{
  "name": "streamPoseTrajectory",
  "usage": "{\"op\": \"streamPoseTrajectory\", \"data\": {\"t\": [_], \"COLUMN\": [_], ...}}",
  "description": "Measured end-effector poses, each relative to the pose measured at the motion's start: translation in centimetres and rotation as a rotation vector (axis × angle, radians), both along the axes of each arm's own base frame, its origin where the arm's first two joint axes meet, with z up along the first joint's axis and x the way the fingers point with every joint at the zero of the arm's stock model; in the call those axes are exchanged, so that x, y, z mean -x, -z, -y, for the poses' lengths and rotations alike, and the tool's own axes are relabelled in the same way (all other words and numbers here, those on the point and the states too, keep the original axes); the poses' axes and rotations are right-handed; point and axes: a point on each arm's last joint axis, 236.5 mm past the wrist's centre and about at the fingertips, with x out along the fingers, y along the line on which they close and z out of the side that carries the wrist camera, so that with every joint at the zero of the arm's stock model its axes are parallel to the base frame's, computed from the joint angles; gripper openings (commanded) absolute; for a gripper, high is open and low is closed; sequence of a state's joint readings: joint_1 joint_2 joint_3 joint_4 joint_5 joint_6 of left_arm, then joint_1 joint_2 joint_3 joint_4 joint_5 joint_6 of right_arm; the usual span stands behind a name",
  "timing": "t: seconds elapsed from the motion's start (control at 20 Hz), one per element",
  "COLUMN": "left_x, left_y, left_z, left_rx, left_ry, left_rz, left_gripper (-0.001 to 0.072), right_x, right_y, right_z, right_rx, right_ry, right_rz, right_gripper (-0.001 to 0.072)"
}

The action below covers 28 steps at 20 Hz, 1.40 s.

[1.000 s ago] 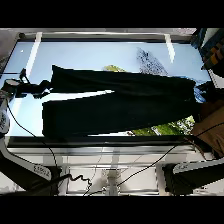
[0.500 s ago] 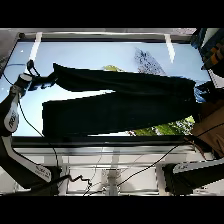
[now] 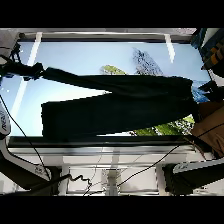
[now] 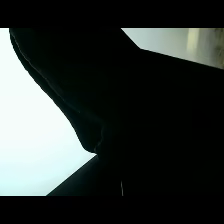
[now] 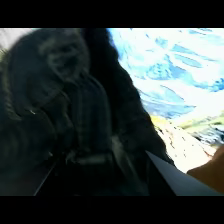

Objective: Fold the clothes and pants, and hang the long-sleeved shirts on hangers.

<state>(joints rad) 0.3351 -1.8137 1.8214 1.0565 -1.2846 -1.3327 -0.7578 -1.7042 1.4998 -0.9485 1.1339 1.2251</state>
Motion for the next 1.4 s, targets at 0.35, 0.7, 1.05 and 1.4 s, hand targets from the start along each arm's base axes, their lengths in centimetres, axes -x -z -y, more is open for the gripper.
{"op": "streamPoseTrajectory", "data": {"t": [0.35, 0.7, 1.05, 1.4], "left_x": [3.5, 2.7, 2.2, 1.6], "left_y": [5.2, 6.7, 6.8, 6.6], "left_z": [-2.3, -1.8, -1.7, -1.8], "left_rx": [-0.114, -0.143, -0.153, -0.162], "left_ry": [0.049, 0.064, 0.063, 0.054], "left_rz": [-0.22, -0.224, -0.209, -0.184], "left_gripper": [0.0022, 0.0022, 0.0023, 0.0023], "right_x": [-0.4, -5.5, -8.7, -11.9], "right_y": [3.1, 5.1, 6.5, 0.4], "right_z": [-3.7, -4.0, -5.1, -5.3], "right_rx": [0.007, 0.066, 0.11, 0.164], "right_ry": [-0.215, -0.181, -0.189, -0.243], "right_rz": [-0.044, 0.061, 0.095, 0.201], "right_gripper": [0.0551, 0.0489, 0.0073, 0.0072]}}
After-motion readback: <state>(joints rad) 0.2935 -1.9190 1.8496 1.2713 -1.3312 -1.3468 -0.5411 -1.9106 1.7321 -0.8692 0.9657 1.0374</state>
